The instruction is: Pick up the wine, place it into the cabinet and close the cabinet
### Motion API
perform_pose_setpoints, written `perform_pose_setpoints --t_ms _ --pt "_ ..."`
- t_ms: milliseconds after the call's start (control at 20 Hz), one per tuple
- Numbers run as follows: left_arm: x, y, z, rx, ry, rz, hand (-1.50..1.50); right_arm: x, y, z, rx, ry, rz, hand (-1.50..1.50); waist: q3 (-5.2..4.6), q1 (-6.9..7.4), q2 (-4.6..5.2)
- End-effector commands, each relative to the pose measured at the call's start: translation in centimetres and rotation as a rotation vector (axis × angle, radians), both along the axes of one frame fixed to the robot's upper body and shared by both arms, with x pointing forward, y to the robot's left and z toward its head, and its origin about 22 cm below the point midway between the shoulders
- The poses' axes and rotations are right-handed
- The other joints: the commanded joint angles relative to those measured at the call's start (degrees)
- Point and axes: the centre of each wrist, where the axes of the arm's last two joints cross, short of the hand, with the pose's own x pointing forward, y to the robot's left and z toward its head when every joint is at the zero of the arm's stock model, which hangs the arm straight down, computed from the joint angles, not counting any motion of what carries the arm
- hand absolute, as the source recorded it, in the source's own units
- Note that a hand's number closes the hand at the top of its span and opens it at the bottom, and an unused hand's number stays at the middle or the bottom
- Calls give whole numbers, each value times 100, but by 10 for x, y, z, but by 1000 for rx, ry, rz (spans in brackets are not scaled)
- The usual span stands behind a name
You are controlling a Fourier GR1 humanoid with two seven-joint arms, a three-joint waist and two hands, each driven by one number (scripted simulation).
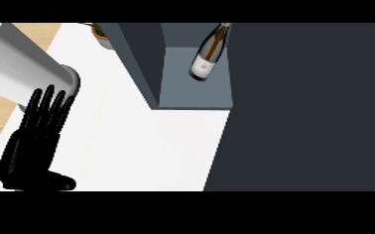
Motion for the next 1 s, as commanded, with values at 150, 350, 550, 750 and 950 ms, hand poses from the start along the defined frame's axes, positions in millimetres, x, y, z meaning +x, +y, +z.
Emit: perform_pose_setpoints --t_ms 150,350,550,750,950 --pt "-11 29 7 9 -7 1 -150 -16 19 34 207 31 64 150 -10 92 4" --pt "1 37 14 4 -18 -16 -150 -11 21 37 214 10 110 150 -19 102 33" --pt "2 42 16 4 -19 -32 -150 -2 28 30 221 4 112 150 -24 225 54" --pt "9 47 20 19 -35 -29 -150 4 27 37 208 -2 139 150 -36 270 81" --pt "6 51 14 5 -24 -33 -150 24 36 30 188 -9 115 150 -37 392 103"
